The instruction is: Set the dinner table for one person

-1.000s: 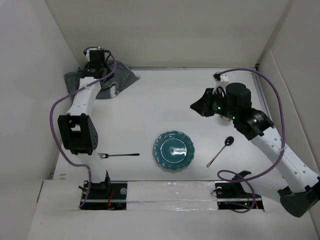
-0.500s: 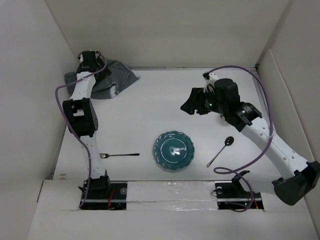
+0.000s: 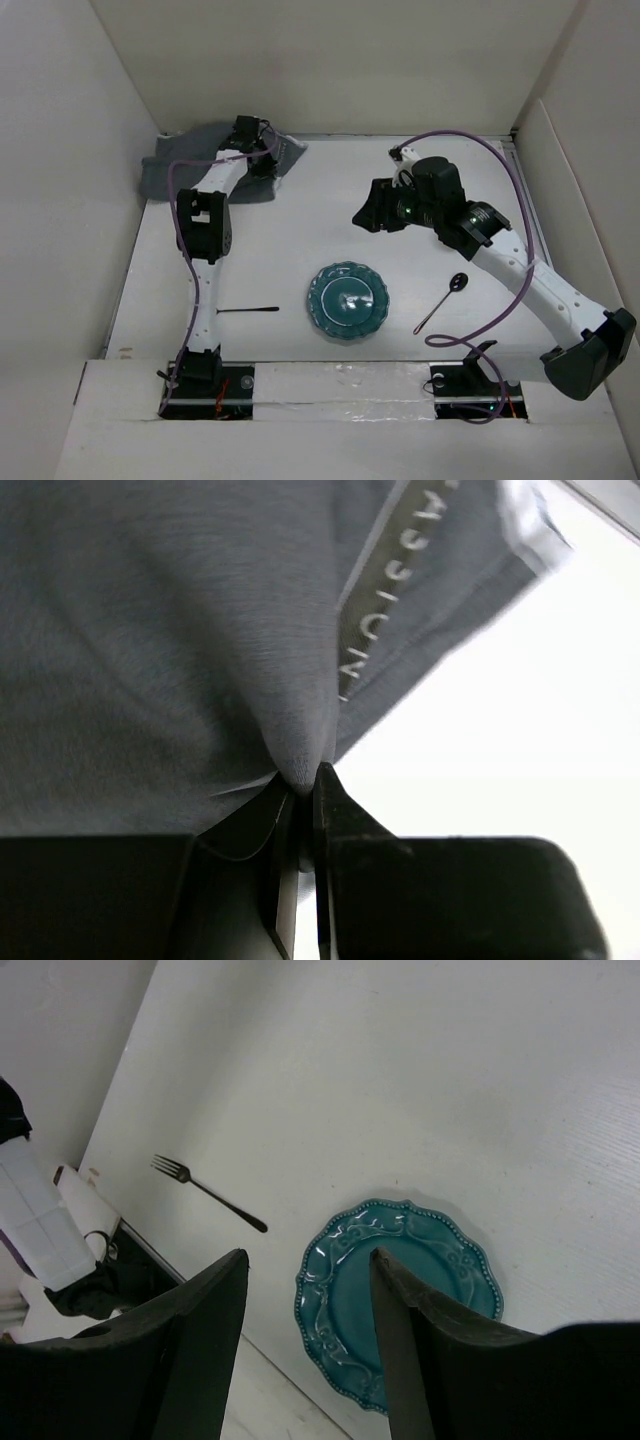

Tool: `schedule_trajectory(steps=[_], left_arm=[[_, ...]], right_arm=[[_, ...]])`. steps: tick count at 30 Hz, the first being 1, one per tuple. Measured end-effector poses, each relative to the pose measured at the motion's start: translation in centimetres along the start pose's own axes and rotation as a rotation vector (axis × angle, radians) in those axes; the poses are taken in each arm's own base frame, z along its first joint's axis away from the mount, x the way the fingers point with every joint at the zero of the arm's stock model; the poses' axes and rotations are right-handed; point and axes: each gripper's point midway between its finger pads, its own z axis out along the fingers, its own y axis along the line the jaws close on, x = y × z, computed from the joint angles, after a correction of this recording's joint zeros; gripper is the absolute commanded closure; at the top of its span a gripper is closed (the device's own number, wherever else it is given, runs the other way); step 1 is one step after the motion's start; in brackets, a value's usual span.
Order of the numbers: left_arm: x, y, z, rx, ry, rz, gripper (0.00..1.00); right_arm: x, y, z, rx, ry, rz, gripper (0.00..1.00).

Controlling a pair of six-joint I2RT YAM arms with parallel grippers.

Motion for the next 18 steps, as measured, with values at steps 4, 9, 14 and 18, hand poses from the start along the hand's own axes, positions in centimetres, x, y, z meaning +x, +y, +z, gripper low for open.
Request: schedule_trajectory(steps=[4,9,14,18], left_arm=[[2.4,-5.9,-0.9,0.107,0.017,0.040,1.00],[7.9,-15.3,-4.1,0.281,0.078,0.126,0.73],[12.8,-20.7,-7.9,0.397,0.134,0.209,0.45],[11.2,-17.7,-10.9,0.344,0.086,0.185,0.50]], right_arm=[[-0.2,-0.4,0.1,0.023,-0.011,0.002,0.49],[-1.0,-1.0,0.5,0.062,-0.033,0.004,0.38],[-2.1,-1.4,0.7,0.081,-0.055,0.008,0.29],[-2.3,-1.8,0.8,0.091,-0.062,0.009,0.98]])
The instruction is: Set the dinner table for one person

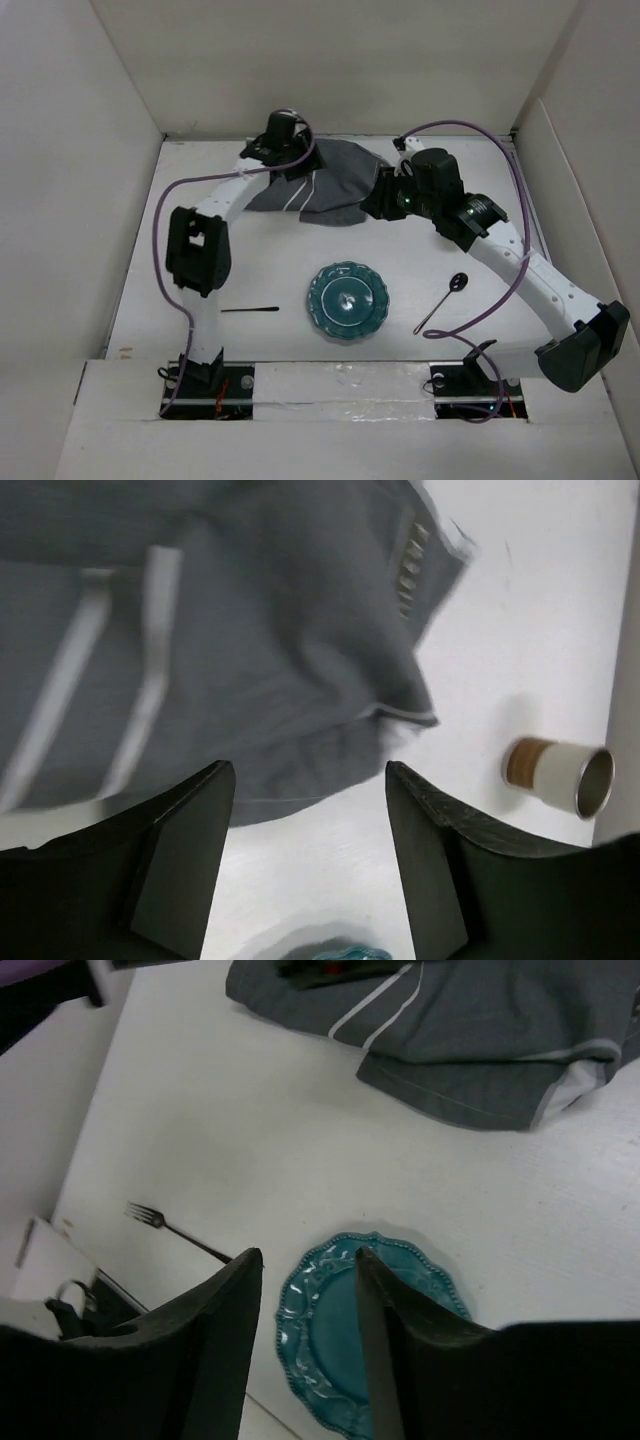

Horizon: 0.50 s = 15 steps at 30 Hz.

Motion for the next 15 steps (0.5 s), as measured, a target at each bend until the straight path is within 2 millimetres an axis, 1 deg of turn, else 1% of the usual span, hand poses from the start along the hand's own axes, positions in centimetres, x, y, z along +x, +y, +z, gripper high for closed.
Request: schedule_trajectory(steps=[1,2,3,4,5,6,8,9,11,12,15], left_arm=[[-1.6,1.9,-2.3,-0.047,-0.051,-0.021,0.50],[-3.5,3.6,-4.1,-0.081,-0.120,-0.036,0.53],[-5.2,5.4,-6.1,-0.121,-0.183,-0.060,0.63],[-6.7,7.1,-8.1,-0.159,-0.237,-0.081,0.71],[-8.3,8.9,-9.9,-0.194,-0.292,-0.106,0.75],[-10.0,10.7,-11.5,-0.229,-0.348,-0.137,0.80],[-12.6,14.1,-13.3,-0.300,-0.433,-0.179,0.83],[-13.1,15.6,-13.6,-0.335,-0.451,-0.198,0.83],[-12.9,18.0,-12.7,-0.396,-0.442,-0.229,0.80],[-12.6,18.8,-11.8,-0.419,-0.426,-0.240,0.71],[-11.3,20.4,-8.1,-0.462,-0.357,-0.268,0.64]], right_arm=[[-0.1,-0.1,0.1,0.002,-0.002,0.006,0.99],[-0.1,-0.1,0.1,0.003,-0.003,0.009,1.00],[-0.2,0.0,0.1,-0.001,-0.005,0.013,1.00],[-0.1,-0.1,0.2,0.001,-0.003,0.015,1.00],[-0.1,0.0,0.2,-0.003,-0.002,0.017,1.00],[-0.1,0.0,0.2,-0.006,-0.001,0.016,1.00],[0.0,0.1,0.2,-0.012,0.002,0.016,1.00],[0.0,0.1,0.3,-0.015,0.003,0.016,1.00],[0.2,0.3,0.3,-0.023,0.008,0.016,1.00],[0.2,0.3,0.3,-0.026,0.010,0.017,1.00],[0.4,0.4,0.3,-0.038,0.017,0.016,1.00]])
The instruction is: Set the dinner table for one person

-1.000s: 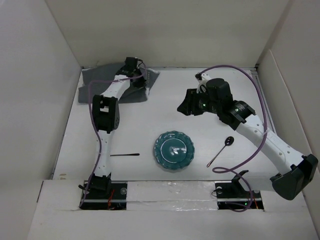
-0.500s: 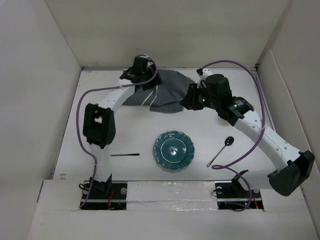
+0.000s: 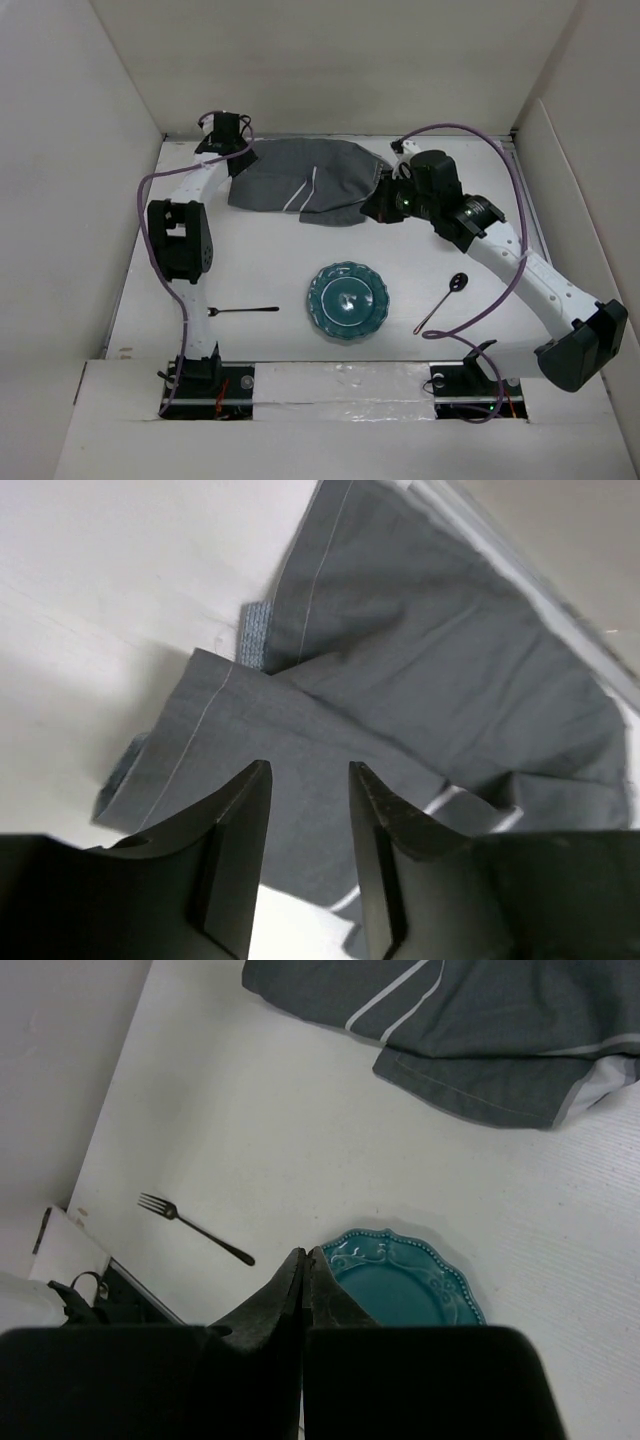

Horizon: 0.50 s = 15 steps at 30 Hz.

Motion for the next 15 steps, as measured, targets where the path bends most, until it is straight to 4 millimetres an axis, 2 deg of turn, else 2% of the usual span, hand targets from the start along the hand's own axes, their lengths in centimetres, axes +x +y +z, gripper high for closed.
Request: schedule_trajectory(steps=[4,7,10,15], left_arm=[[2.8,0.7,3.7,-0.073,0.070,-0.017,0.60],[3.7,1.3,4.7,-0.117,0.088,-0.036,0.48],[3.4,1.5,4.8,-0.143,0.081,-0.053,0.44],[1.2,0.4,5.9,-0.144,0.031,-0.071,0.44]], right_arm=[[1.2,-0.4,0.3,0.002,0.030,0.005,1.00],[2.2,-0.9,0.6,0.010,0.054,0.009,1.00],[3.0,-1.3,0.8,0.018,0.075,0.014,1.00],[3.9,-1.7,1.0,0.022,0.095,0.018,1.00]])
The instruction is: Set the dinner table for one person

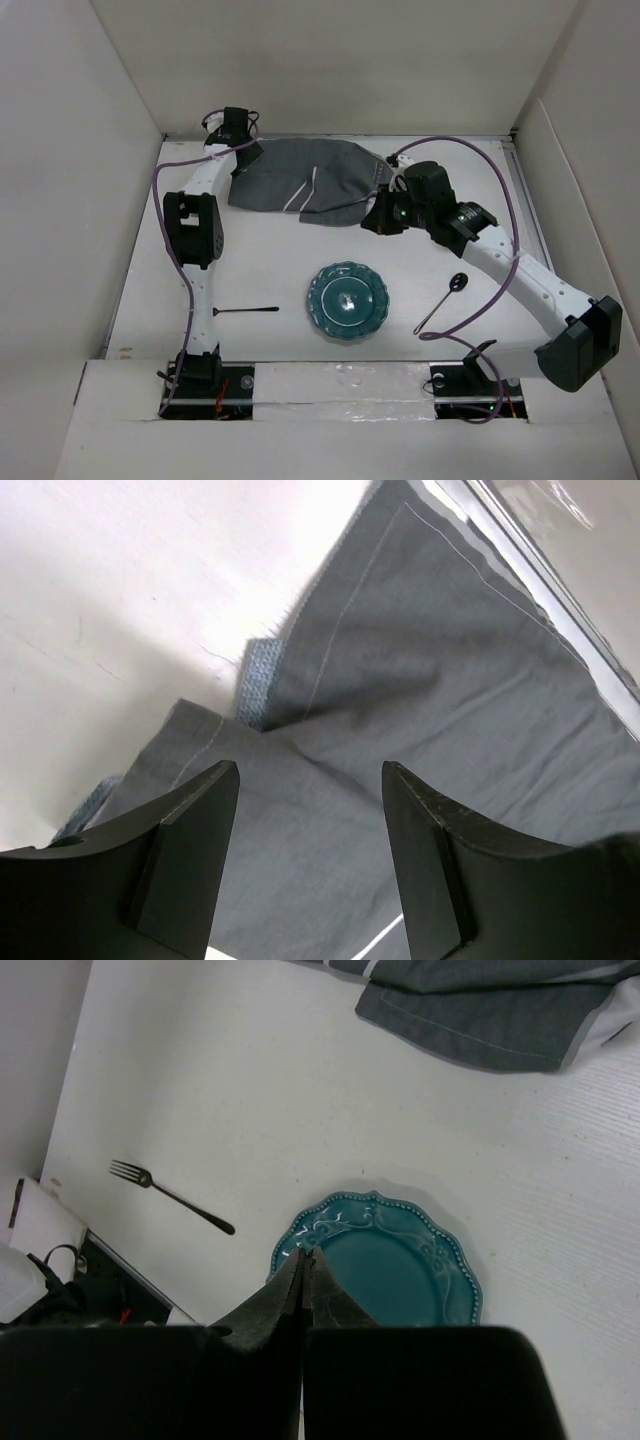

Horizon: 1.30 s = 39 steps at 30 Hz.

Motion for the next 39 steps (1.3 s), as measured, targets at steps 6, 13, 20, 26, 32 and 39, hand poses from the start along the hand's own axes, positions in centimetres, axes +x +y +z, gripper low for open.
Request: schedule_trajectory(steps=[6,13,20,26,32,39], left_arm=[[1.1,1.9,1.4,-0.088,0.019,0.017,0.47],[2.6,4.0,3.0,-0.188,0.055,0.049,0.48],[2.2,4.1,3.1,-0.215,0.053,0.057,0.55],[3.0,4.8,3.6,-0.241,0.073,0.069,0.86],[2.7,5.1,3.6,-0.252,0.064,0.087,1.00],[2.2,4.9,2.3,-0.239,0.043,0.146,1.00]], right_arm=[[0.6,-0.1,0.2,-0.006,0.017,-0.003,0.96],[1.0,-0.2,0.7,-0.027,0.021,-0.003,0.89],[1.9,-0.6,1.0,-0.042,0.043,0.002,0.87],[1.8,-2.0,1.1,-0.025,0.043,0.024,0.85],[1.1,-2.9,1.4,-0.017,0.028,0.043,0.60],[-0.4,-4.2,4.4,0.042,0.023,0.111,0.41]])
